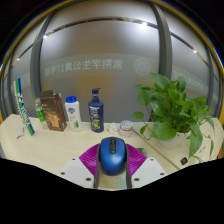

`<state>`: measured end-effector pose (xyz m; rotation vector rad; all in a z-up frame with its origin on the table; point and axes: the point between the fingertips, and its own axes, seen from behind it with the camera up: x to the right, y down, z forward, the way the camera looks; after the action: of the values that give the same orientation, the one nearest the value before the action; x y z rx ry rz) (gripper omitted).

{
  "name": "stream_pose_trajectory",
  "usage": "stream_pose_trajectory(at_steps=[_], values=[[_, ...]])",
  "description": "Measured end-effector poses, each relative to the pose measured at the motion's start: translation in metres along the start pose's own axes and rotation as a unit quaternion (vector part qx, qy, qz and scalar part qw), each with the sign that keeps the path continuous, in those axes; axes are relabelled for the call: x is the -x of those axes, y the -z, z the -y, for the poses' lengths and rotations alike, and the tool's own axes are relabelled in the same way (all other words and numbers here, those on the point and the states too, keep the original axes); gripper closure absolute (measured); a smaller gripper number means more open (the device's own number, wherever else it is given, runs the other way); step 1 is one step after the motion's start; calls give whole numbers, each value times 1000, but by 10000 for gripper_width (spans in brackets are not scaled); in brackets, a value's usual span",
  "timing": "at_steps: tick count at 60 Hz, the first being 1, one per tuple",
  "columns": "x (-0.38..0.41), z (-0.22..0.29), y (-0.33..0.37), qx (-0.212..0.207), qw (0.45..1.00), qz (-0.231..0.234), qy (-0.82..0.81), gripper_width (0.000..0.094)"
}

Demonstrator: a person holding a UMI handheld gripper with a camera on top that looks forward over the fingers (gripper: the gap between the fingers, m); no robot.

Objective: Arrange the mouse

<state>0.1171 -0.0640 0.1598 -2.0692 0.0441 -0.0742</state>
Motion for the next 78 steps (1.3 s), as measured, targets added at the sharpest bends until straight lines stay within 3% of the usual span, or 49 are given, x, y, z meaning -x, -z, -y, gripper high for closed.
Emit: stream_pose_trajectory(at_steps=[16,24,30,36,38,42,60,78], values=[[-24,-95,-119,110,994,3,-26,567],[-29,-124,-133,144,989,3,-31,488],[-33,-119,-130,138,990,1,-15,399],[-30,-109,-115,130,991,-2,-14,66],[-29,-103,-107,125,992,-4,-13,110],[-28,-91,-85,113,994,-12,-9,71],[-8,-56,65,48,998,-42,4,84],[6,-72,173,43,998,-55,-4,84]])
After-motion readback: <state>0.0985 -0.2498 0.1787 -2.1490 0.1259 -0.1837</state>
